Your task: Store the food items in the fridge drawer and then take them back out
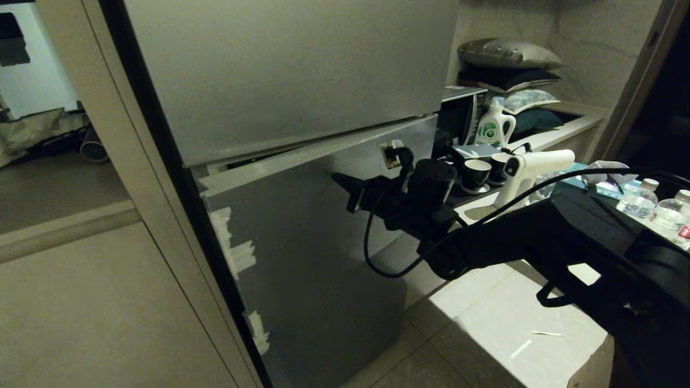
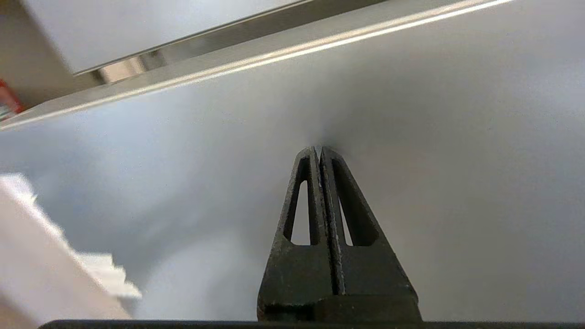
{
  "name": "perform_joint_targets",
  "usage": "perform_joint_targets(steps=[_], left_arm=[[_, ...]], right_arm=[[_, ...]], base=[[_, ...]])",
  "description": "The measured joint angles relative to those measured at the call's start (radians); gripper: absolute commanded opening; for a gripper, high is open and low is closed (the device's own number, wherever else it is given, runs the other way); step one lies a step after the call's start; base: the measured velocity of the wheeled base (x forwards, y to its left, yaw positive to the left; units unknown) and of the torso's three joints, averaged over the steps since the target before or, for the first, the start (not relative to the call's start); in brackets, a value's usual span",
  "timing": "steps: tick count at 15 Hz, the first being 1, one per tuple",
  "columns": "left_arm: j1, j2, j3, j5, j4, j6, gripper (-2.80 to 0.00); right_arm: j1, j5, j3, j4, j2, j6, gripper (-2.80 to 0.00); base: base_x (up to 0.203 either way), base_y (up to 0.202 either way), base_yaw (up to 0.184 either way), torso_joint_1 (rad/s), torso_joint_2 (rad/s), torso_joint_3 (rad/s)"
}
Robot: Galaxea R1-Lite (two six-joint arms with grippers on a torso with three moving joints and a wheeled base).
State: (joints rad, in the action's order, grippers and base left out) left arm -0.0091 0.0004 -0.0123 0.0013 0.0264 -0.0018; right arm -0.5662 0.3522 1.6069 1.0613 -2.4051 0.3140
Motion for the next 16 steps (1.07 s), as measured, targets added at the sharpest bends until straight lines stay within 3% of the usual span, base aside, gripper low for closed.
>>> perform_joint_targets(steps=[5, 8, 11, 16], left_arm=[[0.000, 0.000, 0.000, 0.000, 0.000, -0.001, -2.80], [0.000, 0.000, 0.000, 0.000, -0.001, -0.001, -2.80], [0.000, 0.000, 0.000, 0.000, -0.001, -0.001, -2.80], [0.000, 0.000, 0.000, 0.000, -0.001, -0.001, -2.80]], right_arm=[[-0.003, -0.067, 0.165, 0.002, -0.124, -0.049, -2.80], [-0.012, -0.096, 0.130, 0.021, -0.127, -0.072, -2.80], [-0.039, -0.098, -0.078, 0.024, 0.007, -0.074, -2.80], [-0.080, -0.094, -0.551, -0.012, 0.461, -0.124, -2.80]], base=[[0.000, 0.000, 0.000, 0.000, 0.00, 0.000], [0.000, 0.000, 0.000, 0.000, 0.00, 0.000], [0.000, 0.000, 0.000, 0.000, 0.00, 0.000], [0.000, 0.000, 0.000, 0.000, 0.00, 0.000]])
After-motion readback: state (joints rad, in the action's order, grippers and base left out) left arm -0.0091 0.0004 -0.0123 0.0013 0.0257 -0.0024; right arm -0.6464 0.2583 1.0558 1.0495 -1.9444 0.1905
